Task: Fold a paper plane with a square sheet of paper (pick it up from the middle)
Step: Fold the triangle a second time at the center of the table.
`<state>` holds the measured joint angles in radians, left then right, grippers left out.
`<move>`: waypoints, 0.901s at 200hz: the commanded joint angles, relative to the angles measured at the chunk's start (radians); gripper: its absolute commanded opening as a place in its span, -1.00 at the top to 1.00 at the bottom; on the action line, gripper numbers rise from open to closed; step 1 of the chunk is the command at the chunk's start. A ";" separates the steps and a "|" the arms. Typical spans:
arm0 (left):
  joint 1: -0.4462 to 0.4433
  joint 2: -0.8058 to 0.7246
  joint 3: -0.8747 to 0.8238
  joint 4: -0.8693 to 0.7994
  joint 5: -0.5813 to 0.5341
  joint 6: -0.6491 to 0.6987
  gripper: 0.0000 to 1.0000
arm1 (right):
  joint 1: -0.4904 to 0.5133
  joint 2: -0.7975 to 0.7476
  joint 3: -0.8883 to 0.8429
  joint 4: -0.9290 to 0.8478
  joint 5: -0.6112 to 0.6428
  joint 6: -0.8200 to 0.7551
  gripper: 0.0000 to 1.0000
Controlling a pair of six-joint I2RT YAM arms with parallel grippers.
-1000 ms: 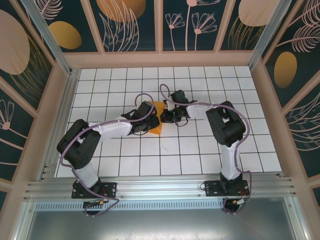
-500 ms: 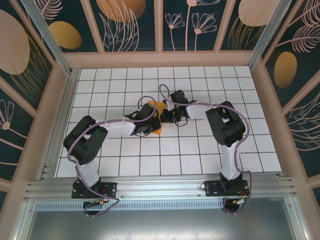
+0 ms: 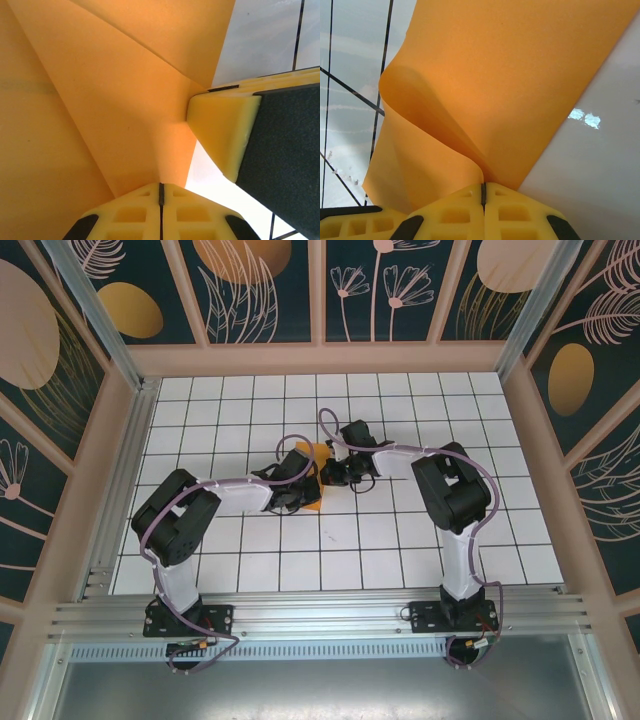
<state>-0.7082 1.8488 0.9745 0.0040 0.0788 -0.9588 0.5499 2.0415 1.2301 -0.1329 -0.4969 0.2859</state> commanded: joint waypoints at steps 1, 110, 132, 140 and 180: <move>0.005 0.026 -0.027 -0.002 0.012 -0.015 0.84 | 0.015 0.041 0.011 -0.057 0.031 -0.016 0.92; 0.005 0.051 -0.056 -0.065 -0.019 -0.059 0.95 | 0.013 -0.151 -0.030 -0.003 0.111 0.143 0.78; 0.004 0.054 -0.049 -0.065 -0.016 -0.054 0.96 | 0.037 -0.113 -0.022 -0.025 0.088 0.134 0.83; 0.004 0.053 -0.049 -0.065 -0.016 -0.053 0.96 | 0.037 -0.099 -0.017 -0.025 0.078 0.139 0.84; 0.004 0.046 -0.051 -0.062 -0.016 -0.052 0.96 | 0.037 -0.024 0.021 -0.024 0.028 0.153 0.85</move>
<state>-0.7074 1.8515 0.9535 0.0299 0.0780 -1.0042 0.5854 1.9682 1.2182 -0.1360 -0.4267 0.4217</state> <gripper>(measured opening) 0.059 0.077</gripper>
